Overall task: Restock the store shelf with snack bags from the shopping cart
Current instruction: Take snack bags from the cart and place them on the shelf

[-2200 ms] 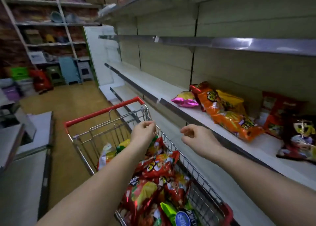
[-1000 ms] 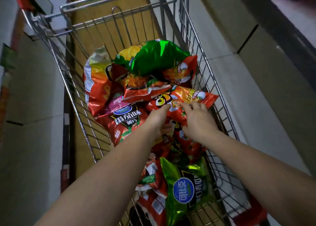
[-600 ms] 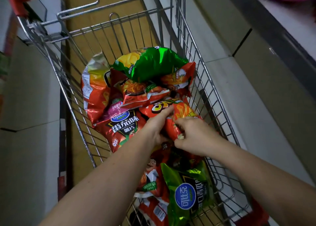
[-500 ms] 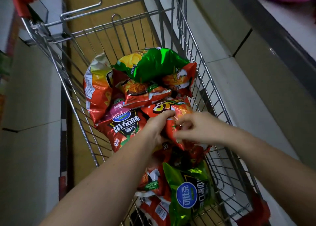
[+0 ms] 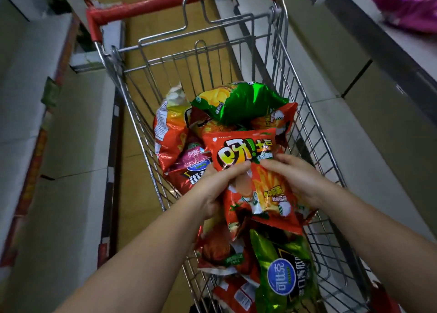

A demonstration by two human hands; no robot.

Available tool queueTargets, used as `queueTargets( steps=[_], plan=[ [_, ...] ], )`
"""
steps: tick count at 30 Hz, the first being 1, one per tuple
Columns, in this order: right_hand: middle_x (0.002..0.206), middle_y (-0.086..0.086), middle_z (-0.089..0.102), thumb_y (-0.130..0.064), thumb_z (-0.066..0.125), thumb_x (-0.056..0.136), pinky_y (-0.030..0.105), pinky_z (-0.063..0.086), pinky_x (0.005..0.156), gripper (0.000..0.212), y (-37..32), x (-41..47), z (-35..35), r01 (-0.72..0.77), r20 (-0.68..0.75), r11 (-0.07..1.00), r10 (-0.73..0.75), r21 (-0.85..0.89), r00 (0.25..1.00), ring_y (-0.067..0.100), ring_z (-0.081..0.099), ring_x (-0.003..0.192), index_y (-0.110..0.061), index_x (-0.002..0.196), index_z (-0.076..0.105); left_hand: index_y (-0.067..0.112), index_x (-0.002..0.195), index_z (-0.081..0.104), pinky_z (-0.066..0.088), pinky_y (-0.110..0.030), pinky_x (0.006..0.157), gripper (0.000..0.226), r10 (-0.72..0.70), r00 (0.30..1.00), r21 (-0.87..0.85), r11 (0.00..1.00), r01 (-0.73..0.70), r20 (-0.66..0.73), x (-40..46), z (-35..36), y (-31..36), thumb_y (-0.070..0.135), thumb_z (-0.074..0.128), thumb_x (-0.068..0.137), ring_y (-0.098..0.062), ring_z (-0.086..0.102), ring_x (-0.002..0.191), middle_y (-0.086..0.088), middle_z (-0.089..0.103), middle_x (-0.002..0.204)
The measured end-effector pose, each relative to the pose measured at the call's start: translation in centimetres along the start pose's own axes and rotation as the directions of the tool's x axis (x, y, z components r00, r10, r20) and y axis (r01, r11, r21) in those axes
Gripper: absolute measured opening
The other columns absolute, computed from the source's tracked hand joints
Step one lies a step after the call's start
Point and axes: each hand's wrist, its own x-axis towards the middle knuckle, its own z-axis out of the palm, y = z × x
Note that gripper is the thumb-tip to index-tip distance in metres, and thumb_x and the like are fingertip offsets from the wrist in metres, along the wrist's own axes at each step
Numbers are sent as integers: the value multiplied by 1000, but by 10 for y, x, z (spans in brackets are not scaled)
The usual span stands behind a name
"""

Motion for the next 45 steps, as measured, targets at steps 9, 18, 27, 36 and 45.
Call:
queueTargets(
  steps=[9, 18, 27, 36, 45],
  plan=[
    [118, 9, 50, -35, 50, 94, 40, 51, 81, 48, -29, 57, 53, -8, -262, 998, 24, 61, 965, 28, 55, 106, -10, 133, 38, 13, 120, 54, 59, -37, 61, 49, 105, 974, -94, 988, -125, -199, -22, -68, 18, 15, 75, 76, -28, 72, 74, -14, 73, 100],
    [138, 15, 45, -31, 68, 83, 40, 48, 74, 69, -30, 116, 64, -26, -372, 963, 128, 267, 919, 38, 50, 118, -9, 139, 34, 14, 113, 58, 58, -38, 69, 42, 174, 961, -63, 979, -192, -216, -24, -92, 22, 17, 75, 75, -31, 72, 83, -11, 74, 98],
    [84, 2, 62, -21, 65, 86, 33, 53, 68, 34, -18, 53, 17, -41, -313, 982, 98, 183, 945, 20, 62, 76, -10, 116, 54, 14, 108, 59, 55, -33, 61, 34, 144, 962, 22, 990, -143, -232, -29, -92, 34, 15, 74, 78, -29, 71, 76, -11, 73, 94],
    [100, 12, 68, -14, 68, 81, 38, 55, 70, 41, 19, -20, -44, -256, -53, 962, 252, -91, 966, 29, 64, 85, -20, 120, 56, 13, 114, 62, 55, -53, 84, 49, 158, 973, 270, 957, -108, -170, -14, -52, 39, 20, 83, 70, -34, 70, 86, -12, 72, 101],
    [89, 8, 67, -56, 50, 84, 34, 50, 66, 49, 21, -11, -30, -293, -110, 949, 281, -116, 953, 26, 63, 83, -12, 101, 61, 17, 120, 58, 55, -46, 86, 97, 209, 968, 483, 868, -118, -139, 11, -33, 26, 50, 81, 31, -28, 69, 92, -5, 70, 107]
  ],
)
